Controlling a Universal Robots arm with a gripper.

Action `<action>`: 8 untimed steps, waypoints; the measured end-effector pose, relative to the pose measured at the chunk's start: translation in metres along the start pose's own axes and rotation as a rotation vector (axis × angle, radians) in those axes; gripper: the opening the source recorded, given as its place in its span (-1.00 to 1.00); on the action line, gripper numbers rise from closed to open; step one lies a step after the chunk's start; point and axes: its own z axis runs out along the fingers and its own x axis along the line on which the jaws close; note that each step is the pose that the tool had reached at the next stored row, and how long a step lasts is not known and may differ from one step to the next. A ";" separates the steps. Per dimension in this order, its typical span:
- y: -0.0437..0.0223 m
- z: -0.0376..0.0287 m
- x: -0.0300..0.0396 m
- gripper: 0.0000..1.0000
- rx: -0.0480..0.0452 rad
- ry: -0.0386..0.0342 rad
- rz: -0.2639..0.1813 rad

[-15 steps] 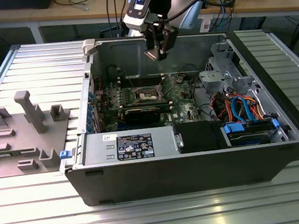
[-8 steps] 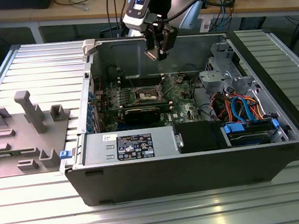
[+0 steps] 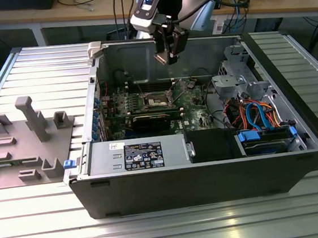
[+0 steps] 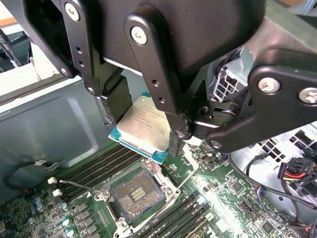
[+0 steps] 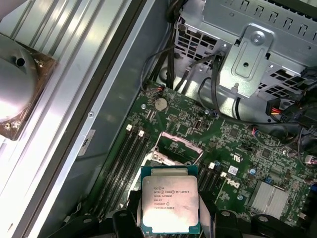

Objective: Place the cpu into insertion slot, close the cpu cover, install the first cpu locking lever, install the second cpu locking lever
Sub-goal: 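Place the cpu into insertion slot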

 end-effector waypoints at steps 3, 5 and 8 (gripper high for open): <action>0.0000 0.0000 0.0000 0.08 -0.0001 -0.0006 0.007; 0.0000 0.0001 0.0000 0.08 -0.0002 -0.0010 0.012; 0.0000 0.0001 0.0000 0.08 -0.0004 -0.0016 0.018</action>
